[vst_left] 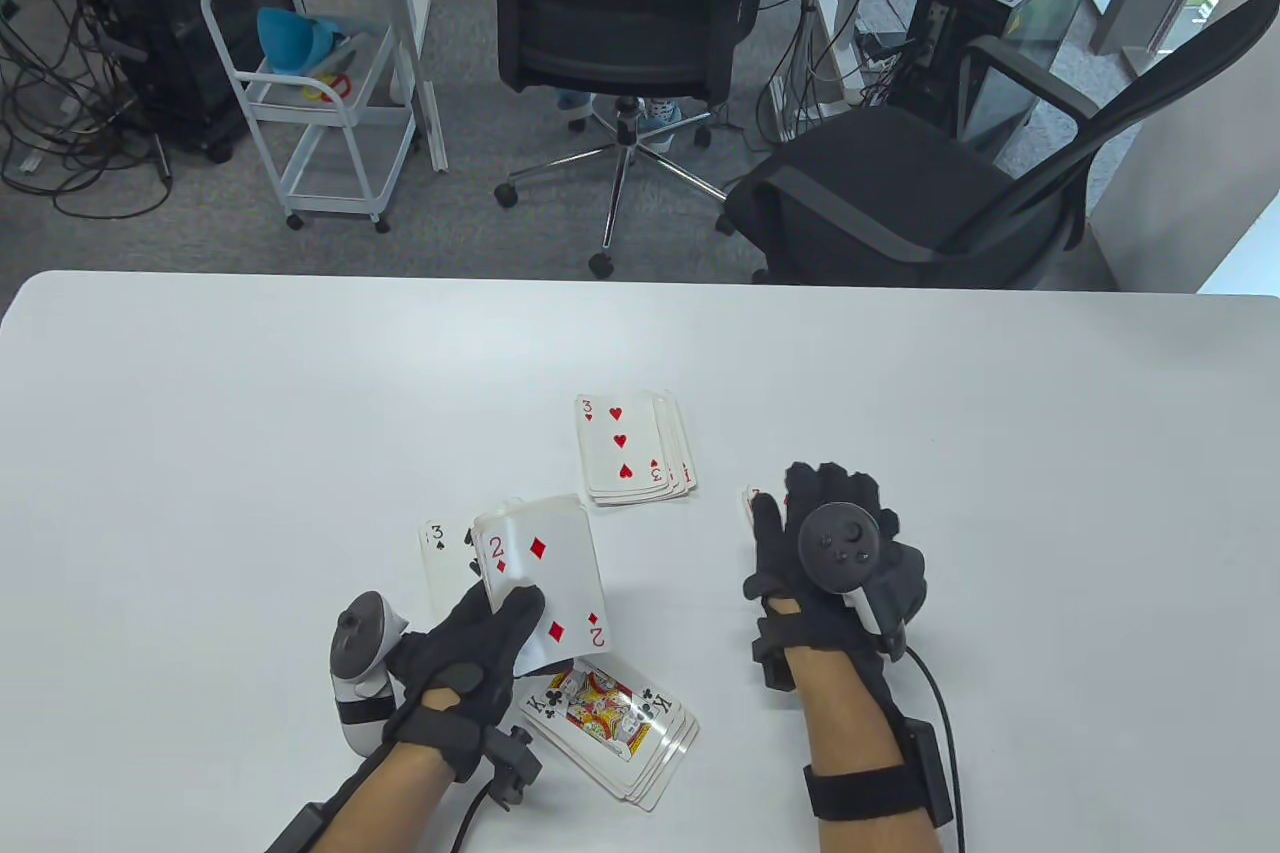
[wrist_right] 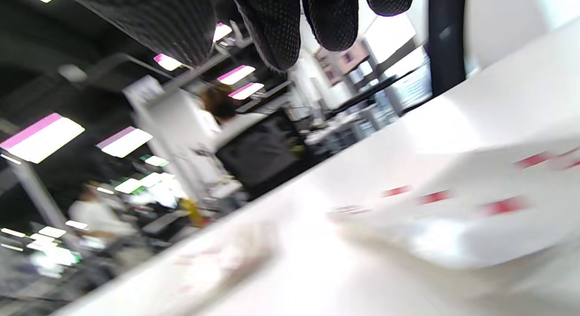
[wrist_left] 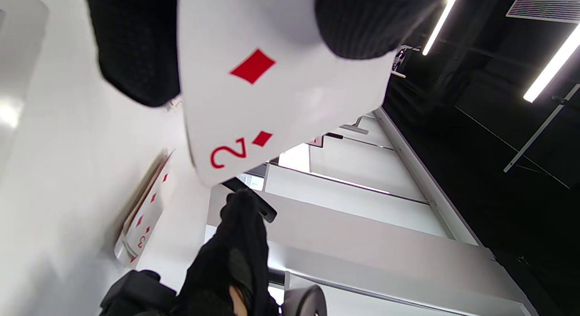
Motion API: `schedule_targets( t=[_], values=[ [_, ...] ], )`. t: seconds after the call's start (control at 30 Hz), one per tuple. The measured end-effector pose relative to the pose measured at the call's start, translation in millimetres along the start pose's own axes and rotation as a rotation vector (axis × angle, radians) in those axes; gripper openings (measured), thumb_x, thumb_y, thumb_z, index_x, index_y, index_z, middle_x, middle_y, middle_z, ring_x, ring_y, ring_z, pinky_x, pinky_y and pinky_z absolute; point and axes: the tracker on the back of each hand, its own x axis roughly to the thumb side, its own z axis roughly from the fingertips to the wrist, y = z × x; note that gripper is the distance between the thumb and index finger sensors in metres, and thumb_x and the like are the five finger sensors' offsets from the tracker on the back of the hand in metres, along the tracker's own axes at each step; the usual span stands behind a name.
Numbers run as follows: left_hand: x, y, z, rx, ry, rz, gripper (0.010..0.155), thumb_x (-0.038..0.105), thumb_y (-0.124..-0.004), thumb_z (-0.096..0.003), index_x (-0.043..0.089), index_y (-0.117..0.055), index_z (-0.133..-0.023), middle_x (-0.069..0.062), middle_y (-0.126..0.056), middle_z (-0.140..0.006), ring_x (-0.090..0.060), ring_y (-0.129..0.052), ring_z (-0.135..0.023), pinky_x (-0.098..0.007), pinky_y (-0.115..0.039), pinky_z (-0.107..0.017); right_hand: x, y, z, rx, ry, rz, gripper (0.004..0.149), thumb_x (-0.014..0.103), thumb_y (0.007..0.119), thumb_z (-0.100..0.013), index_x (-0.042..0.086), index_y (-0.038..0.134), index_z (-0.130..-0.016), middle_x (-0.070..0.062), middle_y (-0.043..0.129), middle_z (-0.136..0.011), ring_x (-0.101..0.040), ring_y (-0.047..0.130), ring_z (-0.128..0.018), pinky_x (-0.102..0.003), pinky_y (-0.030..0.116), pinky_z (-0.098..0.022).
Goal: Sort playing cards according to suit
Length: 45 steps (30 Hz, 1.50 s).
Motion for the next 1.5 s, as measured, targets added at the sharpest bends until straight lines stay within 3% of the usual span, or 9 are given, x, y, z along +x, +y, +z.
schedule_targets(
  t=[0.23,0.37,0.47,0.57,0.7,0.97,1.17,1.27,1.5],
  values=[
    [-0.3,2.3,-0.4,0.025,0.002,-0.019,0.052,0.044,-0.080,-0.0535,0.024,-0.067,-0.101,-0.001,-0.087,-0.094,-0.028,-0.099,-0.077,-0.040,-0.094,-0.049,56.2,21.0,23.6,0.132,-0.286,-0.322,0.053,0.052,0.073,-0.055,0.011,0.078,-0.089,-0.022,0.059,-0.107,-0.052,0.043,-0.102,-0.074,0.034,-0.067],
    [-0.5,2.9,-0.6,0.030,-0.003,-0.030,0.052,0.044,-0.082,-0.0531,0.024,-0.069,-0.100,0.000,-0.089,-0.093,-0.027,-0.100,-0.076,-0.039,-0.094,-0.048,80.1,35.6,37.8,0.214,-0.413,-0.278,0.056,0.055,0.074,-0.055,0.012,0.074,-0.090,-0.021,0.058,-0.108,-0.051,0.043,-0.103,-0.074,0.034,-0.068],
    [0.0,3.3,-0.3,0.040,-0.010,-0.034,0.051,0.044,-0.083,-0.0528,0.025,-0.070,-0.099,0.001,-0.090,-0.092,-0.026,-0.101,-0.075,-0.038,-0.095,-0.046,89.3,43.8,45.5,0.215,-0.473,-0.201,0.060,0.057,0.079,-0.053,0.012,0.069,-0.092,-0.020,0.057,-0.108,-0.051,0.044,-0.103,-0.074,0.035,-0.068],
    [0.5,5.4,0.6,0.056,-0.020,-0.025,0.051,0.045,-0.083,-0.0526,0.026,-0.071,-0.098,0.002,-0.091,-0.091,-0.026,-0.102,-0.074,-0.038,-0.095,-0.046,92.3,46.6,49.4,0.185,-0.490,-0.155,0.063,0.058,0.085,-0.050,0.013,0.068,-0.091,-0.019,0.058,-0.107,-0.051,0.047,-0.102,-0.074,0.037,-0.068],
    [1.3,5.1,1.0,0.053,-0.031,-0.013,0.051,0.047,-0.084,-0.0522,0.026,-0.073,-0.097,0.002,-0.093,-0.090,-0.025,-0.102,-0.073,-0.038,-0.095,-0.045,94.0,47.8,52.0,0.133,-0.500,-0.158,0.054,0.053,0.089,-0.048,0.012,0.073,-0.081,-0.018,0.064,-0.103,-0.050,0.054,-0.100,-0.073,0.042,-0.069],
    [-2.2,4.5,-0.7,0.012,-0.009,0.012,0.052,0.047,-0.083,-0.0526,0.025,-0.070,-0.099,0.001,-0.090,-0.092,-0.027,-0.101,-0.075,-0.039,-0.095,-0.046,93.5,42.1,52.5,0.072,-0.497,-0.221,0.039,0.040,0.083,-0.052,0.006,0.081,-0.073,-0.017,0.074,-0.097,-0.047,0.065,-0.097,-0.071,0.048,-0.069],
    [-4.0,1.8,-1.8,-0.029,-0.001,0.043,0.054,0.046,-0.082,-0.0531,0.027,-0.066,-0.101,-0.001,-0.085,-0.097,-0.028,-0.097,-0.080,-0.040,-0.096,-0.046,88.5,38.5,48.5,0.049,-0.482,-0.223,0.037,0.037,0.079,-0.054,0.008,0.087,-0.076,-0.016,0.078,-0.096,-0.046,0.066,-0.096,-0.071,0.048,-0.068],
    [-3.6,0.0,-2.1,-0.029,-0.009,0.021,0.055,0.046,-0.082,-0.0531,0.026,-0.066,-0.101,-0.001,-0.084,-0.097,-0.028,-0.096,-0.081,-0.039,-0.094,-0.049,83.6,36.2,45.5,0.030,-0.460,-0.218,0.040,0.037,0.081,-0.053,0.011,0.083,-0.083,-0.016,0.075,-0.098,-0.046,0.065,-0.097,-0.070,0.048,-0.068],
    [-3.9,0.1,-1.9,-0.019,0.001,0.002,0.053,0.045,-0.081,-0.0534,0.026,-0.067,-0.101,-0.001,-0.086,-0.096,-0.029,-0.097,-0.079,-0.040,-0.093,-0.049,59.9,20.4,29.1,-0.019,-0.351,-0.243,0.039,0.035,0.078,-0.054,0.013,0.080,-0.086,-0.017,0.073,-0.099,-0.047,0.064,-0.097,-0.071,0.047,-0.068]
  ],
)
